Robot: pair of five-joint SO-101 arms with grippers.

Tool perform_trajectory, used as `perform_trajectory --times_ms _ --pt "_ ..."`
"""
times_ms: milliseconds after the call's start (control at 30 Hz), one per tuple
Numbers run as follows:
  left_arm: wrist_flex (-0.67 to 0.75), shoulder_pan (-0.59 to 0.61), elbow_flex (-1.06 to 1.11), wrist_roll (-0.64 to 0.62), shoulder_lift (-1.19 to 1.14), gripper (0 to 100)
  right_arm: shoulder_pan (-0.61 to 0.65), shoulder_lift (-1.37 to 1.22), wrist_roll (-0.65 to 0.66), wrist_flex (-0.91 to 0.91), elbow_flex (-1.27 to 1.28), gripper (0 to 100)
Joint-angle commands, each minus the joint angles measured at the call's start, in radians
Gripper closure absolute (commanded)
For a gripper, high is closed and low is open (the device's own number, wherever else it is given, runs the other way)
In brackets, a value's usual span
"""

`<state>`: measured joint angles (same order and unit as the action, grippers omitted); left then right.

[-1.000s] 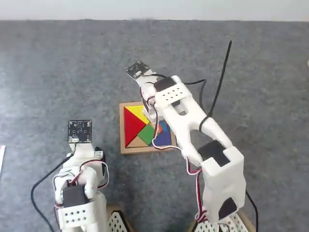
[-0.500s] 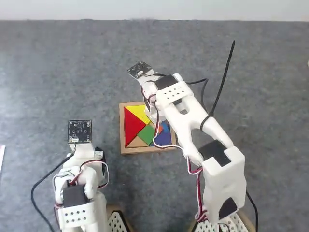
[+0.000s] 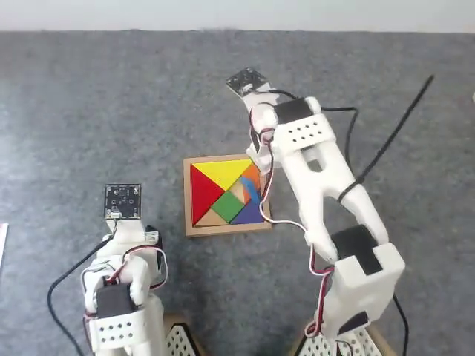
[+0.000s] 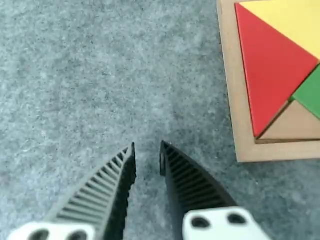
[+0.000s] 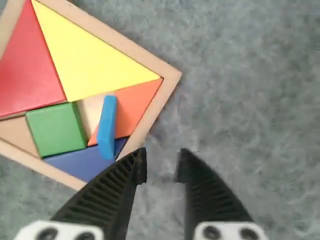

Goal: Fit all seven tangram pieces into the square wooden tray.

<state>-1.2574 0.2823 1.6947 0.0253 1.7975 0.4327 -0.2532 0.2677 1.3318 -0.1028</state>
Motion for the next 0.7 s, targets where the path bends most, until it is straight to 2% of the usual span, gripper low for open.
perform_trajectory --times_ms 0,300,667 --pt "-0.005 -0.005 -0.012 0.000 0.020 92 0.036 -0.021 0.014 -0.062 0.008 96.7" --pt "-0.005 -0.005 -0.012 0.000 0.020 92 0.168 -0.081 0.014 -0.065 0.006 98.5" --pt "-0.005 -0.005 -0.012 0.000 0.020 92 0.203 -0.044 0.012 -0.062 0.025 98.3"
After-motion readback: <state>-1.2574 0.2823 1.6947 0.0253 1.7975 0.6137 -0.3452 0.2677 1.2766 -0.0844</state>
